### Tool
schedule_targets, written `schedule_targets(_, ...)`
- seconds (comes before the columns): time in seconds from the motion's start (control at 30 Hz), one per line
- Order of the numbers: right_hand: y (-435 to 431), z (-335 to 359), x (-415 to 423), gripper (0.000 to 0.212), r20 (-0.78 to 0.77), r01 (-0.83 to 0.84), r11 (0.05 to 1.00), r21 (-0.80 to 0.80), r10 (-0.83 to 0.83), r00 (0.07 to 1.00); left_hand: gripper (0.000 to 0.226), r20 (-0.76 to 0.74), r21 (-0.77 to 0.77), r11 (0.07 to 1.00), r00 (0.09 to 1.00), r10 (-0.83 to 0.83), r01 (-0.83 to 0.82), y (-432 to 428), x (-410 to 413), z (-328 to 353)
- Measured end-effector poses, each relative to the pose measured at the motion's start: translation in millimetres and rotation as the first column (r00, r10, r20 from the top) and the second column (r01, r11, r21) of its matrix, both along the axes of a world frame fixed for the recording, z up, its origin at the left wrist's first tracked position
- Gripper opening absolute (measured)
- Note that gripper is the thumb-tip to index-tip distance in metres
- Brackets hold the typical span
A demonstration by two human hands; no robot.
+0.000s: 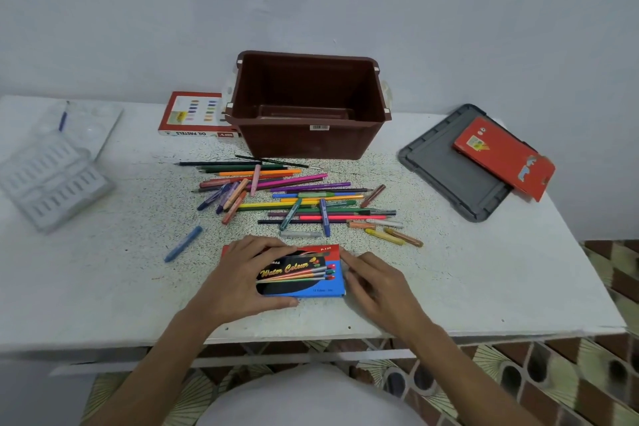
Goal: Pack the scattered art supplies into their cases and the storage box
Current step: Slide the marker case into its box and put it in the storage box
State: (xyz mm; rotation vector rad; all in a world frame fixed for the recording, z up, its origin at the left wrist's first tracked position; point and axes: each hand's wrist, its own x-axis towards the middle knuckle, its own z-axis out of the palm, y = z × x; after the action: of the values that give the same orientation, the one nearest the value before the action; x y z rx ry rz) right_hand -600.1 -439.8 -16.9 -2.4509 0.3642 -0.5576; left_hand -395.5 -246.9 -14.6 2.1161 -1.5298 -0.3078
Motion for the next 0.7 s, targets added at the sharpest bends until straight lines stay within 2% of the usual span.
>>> schedule_targets(0.07, 6, -1, 3, 0.039, 0.011, 0.011, 0.998, 0.055, -0.012, 1.0, 0.083, 0.02, 0.004, 1.0, 1.0, -0.011, 0.011, -1, -1, -1)
schedule_targets(0.13, 17, 1, 6, 0.033, 0.031, 0.07, 0.968, 0.243, -0.08, 0.996, 0.083, 0.046, 0.009, 1.0, 0.999, -0.018, 0.017, -1, -2, -2)
schedule_targets(0.2, 26, 5, 10, 0.031, -0.017, 0.167, 0.863, 0.477, -0.181, 0.983, 0.083, 0.076, 0.012, 1.0, 0.997, -0.016, 0.015, -2, -3, -3)
schedule_targets(0.27, 28, 7, 13, 0.031, -0.081, 0.252, 0.776, 0.579, -0.252, 0.964, 0.083, 0.097, 0.01, 1.0, 0.995, -0.007, 0.006, -4, -4, -4)
schedule_targets(0.43, 27, 3, 16, 0.025, -0.236, 0.401, 0.731, 0.553, -0.324, 0.916, 0.086, 0.203, 0.028, 1.0, 0.979, -0.01, 0.004, -8, -8, -9)
schedule_targets(0.53, 27, 4, 19, 0.027, -0.253, 0.423, 0.73, 0.538, -0.338, 0.906, 0.091, 0.266, 0.025, 0.996, 0.961, 0.072, -0.082, -10, -14, -9)
schedule_targets(0.63, 31, 9, 21, 0.023, -0.227, 0.385, 0.765, 0.516, -0.311, 0.923, 0.08, 0.271, -0.001, 0.958, 0.922, 0.275, -0.286, -8, -22, -6)
schedule_targets(0.7, 31, 10, 21, 0.022, -0.233, 0.361, 0.774, 0.519, -0.278, 0.932, 0.068, 0.213, 0.006, 0.871, 0.852, 0.479, -0.491, -8, -28, -3)
